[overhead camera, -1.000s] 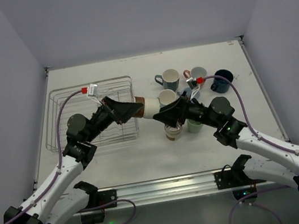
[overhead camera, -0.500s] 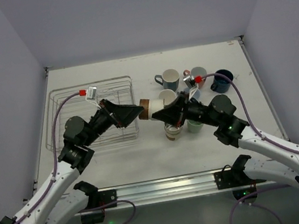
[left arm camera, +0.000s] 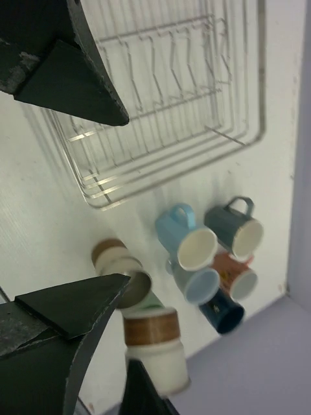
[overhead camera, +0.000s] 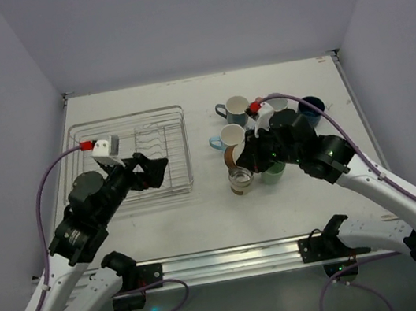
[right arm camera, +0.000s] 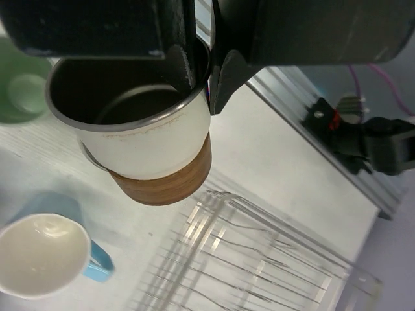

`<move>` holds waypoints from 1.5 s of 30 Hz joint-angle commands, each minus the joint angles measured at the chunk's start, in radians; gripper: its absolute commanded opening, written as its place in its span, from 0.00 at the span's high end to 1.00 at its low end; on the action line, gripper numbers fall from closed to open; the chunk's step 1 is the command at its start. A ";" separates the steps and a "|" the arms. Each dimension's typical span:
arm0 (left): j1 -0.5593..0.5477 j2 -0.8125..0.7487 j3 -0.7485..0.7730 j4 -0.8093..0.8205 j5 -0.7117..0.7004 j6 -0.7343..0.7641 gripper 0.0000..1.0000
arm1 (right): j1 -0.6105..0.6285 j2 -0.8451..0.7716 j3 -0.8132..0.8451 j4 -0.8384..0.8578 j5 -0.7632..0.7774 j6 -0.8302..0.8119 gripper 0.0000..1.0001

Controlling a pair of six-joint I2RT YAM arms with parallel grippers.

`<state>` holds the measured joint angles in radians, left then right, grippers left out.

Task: Unload the cups from the dish rack

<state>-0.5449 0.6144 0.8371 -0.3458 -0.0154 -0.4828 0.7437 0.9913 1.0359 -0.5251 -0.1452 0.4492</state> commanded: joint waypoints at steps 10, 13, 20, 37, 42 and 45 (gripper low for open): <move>-0.001 -0.077 -0.162 -0.088 -0.115 0.147 0.00 | 0.048 0.346 0.394 -0.530 0.223 -0.145 1.00; 0.003 -0.087 -0.167 -0.081 -0.098 0.154 0.00 | 0.063 0.421 0.473 -0.591 0.257 -0.144 1.00; 0.020 -0.128 -0.178 -0.070 -0.066 0.162 0.00 | 0.132 0.567 0.610 -0.719 0.302 -0.138 1.00; 0.031 -0.179 -0.187 -0.059 -0.046 0.167 0.00 | 0.163 0.742 0.670 -0.796 0.340 -0.149 0.98; 0.034 -0.185 -0.187 -0.059 -0.049 0.167 0.00 | 0.167 0.747 0.676 -0.783 0.346 -0.155 0.72; 0.034 -0.183 -0.187 -0.061 -0.055 0.164 0.00 | 0.175 0.725 0.704 -0.763 0.338 -0.153 0.59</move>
<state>-0.5175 0.4385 0.6563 -0.4366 -0.0784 -0.3470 0.9066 1.7420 1.6760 -1.2530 0.2111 0.3401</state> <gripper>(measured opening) 0.998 0.376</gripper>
